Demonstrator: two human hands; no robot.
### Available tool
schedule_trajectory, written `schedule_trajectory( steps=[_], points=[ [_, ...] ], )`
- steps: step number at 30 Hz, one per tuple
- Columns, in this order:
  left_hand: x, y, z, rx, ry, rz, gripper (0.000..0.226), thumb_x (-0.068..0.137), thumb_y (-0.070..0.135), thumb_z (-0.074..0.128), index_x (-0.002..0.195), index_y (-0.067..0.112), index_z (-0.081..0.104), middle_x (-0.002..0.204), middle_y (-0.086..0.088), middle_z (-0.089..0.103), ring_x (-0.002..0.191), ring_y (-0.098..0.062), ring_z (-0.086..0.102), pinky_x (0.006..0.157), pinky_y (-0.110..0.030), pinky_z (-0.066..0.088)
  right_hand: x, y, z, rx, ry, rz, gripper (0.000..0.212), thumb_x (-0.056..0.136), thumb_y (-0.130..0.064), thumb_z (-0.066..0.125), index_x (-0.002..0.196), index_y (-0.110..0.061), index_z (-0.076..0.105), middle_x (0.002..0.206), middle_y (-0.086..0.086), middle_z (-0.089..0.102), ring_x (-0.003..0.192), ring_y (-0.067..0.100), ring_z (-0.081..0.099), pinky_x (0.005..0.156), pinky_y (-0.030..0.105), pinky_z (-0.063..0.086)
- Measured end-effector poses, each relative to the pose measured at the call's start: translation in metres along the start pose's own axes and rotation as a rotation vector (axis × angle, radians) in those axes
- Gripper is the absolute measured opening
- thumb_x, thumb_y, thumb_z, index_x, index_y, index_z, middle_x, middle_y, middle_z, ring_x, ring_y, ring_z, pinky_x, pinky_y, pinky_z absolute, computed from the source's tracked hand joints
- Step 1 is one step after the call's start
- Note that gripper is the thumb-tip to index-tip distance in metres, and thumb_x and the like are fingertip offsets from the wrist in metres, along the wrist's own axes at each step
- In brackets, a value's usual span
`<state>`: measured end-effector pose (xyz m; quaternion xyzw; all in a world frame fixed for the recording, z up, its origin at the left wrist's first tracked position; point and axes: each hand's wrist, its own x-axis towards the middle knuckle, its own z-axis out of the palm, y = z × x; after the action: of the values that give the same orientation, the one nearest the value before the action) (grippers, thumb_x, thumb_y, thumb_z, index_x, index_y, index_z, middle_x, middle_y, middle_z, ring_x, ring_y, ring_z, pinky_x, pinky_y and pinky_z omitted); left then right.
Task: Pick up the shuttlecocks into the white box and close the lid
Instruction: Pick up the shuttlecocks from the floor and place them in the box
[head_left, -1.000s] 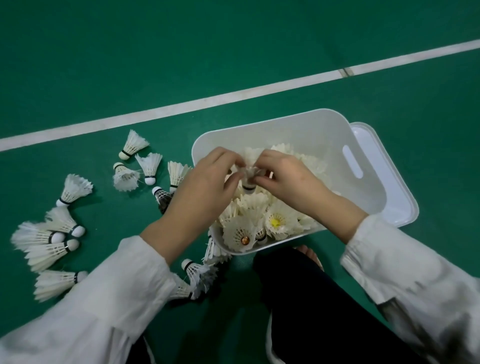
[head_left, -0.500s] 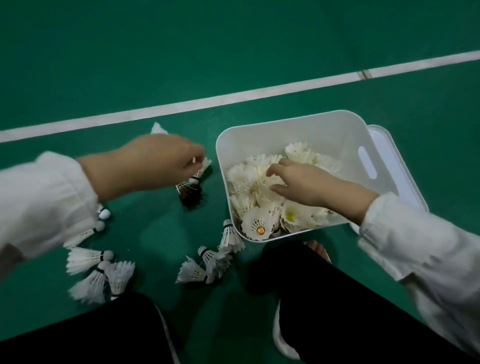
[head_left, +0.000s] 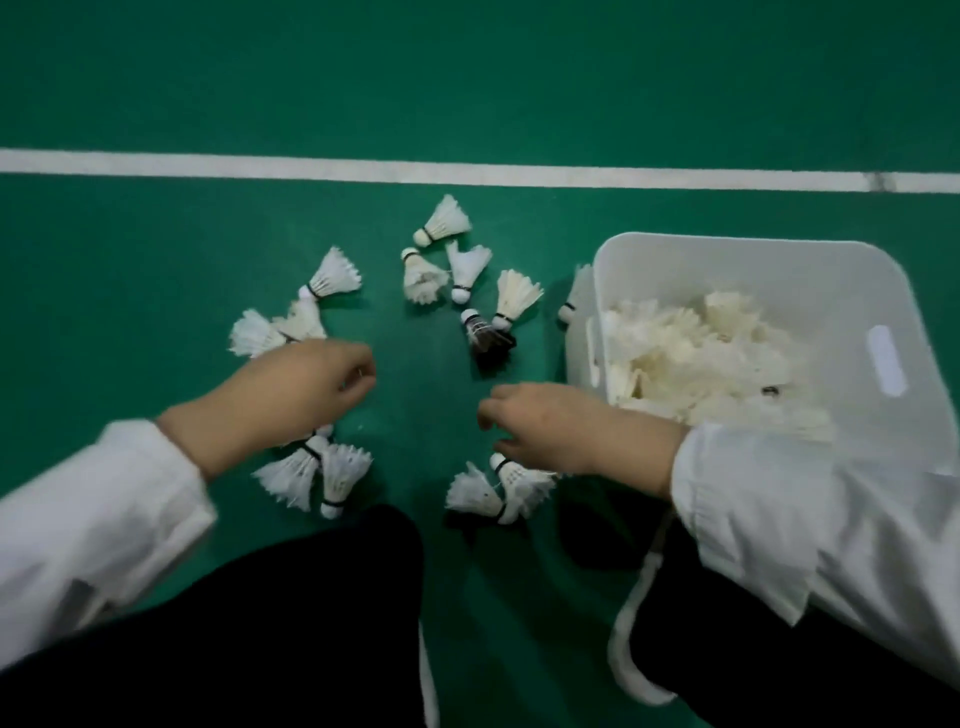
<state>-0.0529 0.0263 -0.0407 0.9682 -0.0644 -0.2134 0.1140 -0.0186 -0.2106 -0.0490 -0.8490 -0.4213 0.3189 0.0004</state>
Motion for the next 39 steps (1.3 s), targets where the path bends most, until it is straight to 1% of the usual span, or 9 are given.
schedule_trajectory(
  steps=[6,11,17,20,23,27,31,35,39],
  points=[
    [-0.021,-0.037,0.080,-0.048,-0.153,-0.100,0.024,0.091,0.032,0.047,0.110,0.018,0.052,0.110,-0.004,0.054,0.097,-0.024,0.056,0.078,-0.034,0.047,0.045,-0.038,0.070,0.038,-0.192,0.012,0.039,0.090,-0.025,0.052,0.124,-0.009,0.043,0.125,0.013,0.044,0.117,0.030,0.044,0.090,0.042,0.045],
    [-0.021,-0.040,0.121,-0.077,-0.208,-0.139,0.032,0.091,0.030,0.049,0.118,0.013,0.049,0.118,-0.006,0.048,0.107,-0.028,0.054,0.081,-0.034,0.045,0.062,-0.040,0.104,-0.126,-0.273,-0.046,0.028,0.093,-0.014,0.045,0.120,-0.006,0.050,0.123,0.013,0.050,0.117,0.030,0.044,0.086,0.041,0.044],
    [-0.021,-0.036,0.143,0.011,-0.214,-0.119,0.022,0.095,0.025,0.040,0.108,0.012,0.050,0.112,-0.008,0.053,0.103,-0.028,0.056,0.074,-0.037,0.043,0.069,-0.033,0.100,0.068,-0.082,0.070,0.016,0.091,-0.012,0.045,0.102,-0.008,0.055,0.111,0.009,0.059,0.111,0.026,0.046,0.082,0.038,0.045],
    [-0.018,-0.033,0.142,-0.052,-0.144,-0.132,0.017,0.093,0.026,0.042,0.098,0.012,0.050,0.105,-0.008,0.059,0.093,-0.030,0.059,0.068,-0.037,0.044,0.073,-0.032,0.088,0.143,0.076,0.103,0.014,0.091,-0.013,0.045,0.097,-0.008,0.056,0.103,0.008,0.061,0.105,0.024,0.044,0.076,0.034,0.041],
    [-0.015,-0.034,0.122,-0.239,-0.021,-0.217,0.019,0.091,0.024,0.047,0.108,0.016,0.047,0.099,-0.008,0.061,0.086,-0.029,0.058,0.065,-0.032,0.039,0.080,-0.033,0.079,0.173,0.170,0.135,0.014,0.091,-0.019,0.047,0.096,-0.010,0.057,0.101,0.005,0.064,0.103,0.023,0.045,0.070,0.031,0.034],
    [-0.022,-0.050,0.082,-0.416,0.341,-0.351,0.033,0.089,0.010,0.047,0.117,0.025,0.037,0.083,-0.007,0.059,0.066,-0.027,0.054,0.061,-0.034,0.042,0.087,-0.038,0.070,0.188,0.166,0.186,0.019,0.093,-0.028,0.047,0.100,-0.014,0.057,0.106,0.004,0.062,0.101,0.027,0.055,0.069,0.032,0.041],
    [-0.035,-0.082,0.067,-0.381,0.570,-0.462,0.026,0.082,-0.007,0.048,0.097,0.007,0.062,0.100,-0.013,0.055,0.088,-0.030,0.057,0.085,-0.034,0.044,0.089,-0.042,0.063,0.262,0.154,0.190,0.017,0.093,-0.027,0.047,0.099,-0.014,0.057,0.104,0.006,0.061,0.093,0.032,0.059,0.073,0.038,0.049],
    [-0.042,-0.099,0.091,-0.350,0.371,-0.672,0.030,0.089,0.014,0.053,0.110,-0.006,0.059,0.120,-0.022,0.042,0.104,-0.037,0.051,0.103,-0.037,0.035,0.089,-0.043,0.061,0.346,0.154,0.196,0.016,0.092,-0.021,0.045,0.097,-0.010,0.056,0.102,0.009,0.059,0.091,0.032,0.058,0.076,0.041,0.049],
    [-0.043,-0.093,0.122,-0.345,0.205,-0.671,0.049,0.085,0.038,0.061,0.110,-0.004,0.057,0.123,-0.016,0.037,0.113,-0.032,0.044,0.104,-0.039,0.035,0.089,-0.043,0.061,0.385,0.168,0.198,0.015,0.091,-0.018,0.046,0.097,-0.010,0.057,0.103,0.009,0.058,0.092,0.032,0.058,0.077,0.042,0.049]
  ],
)
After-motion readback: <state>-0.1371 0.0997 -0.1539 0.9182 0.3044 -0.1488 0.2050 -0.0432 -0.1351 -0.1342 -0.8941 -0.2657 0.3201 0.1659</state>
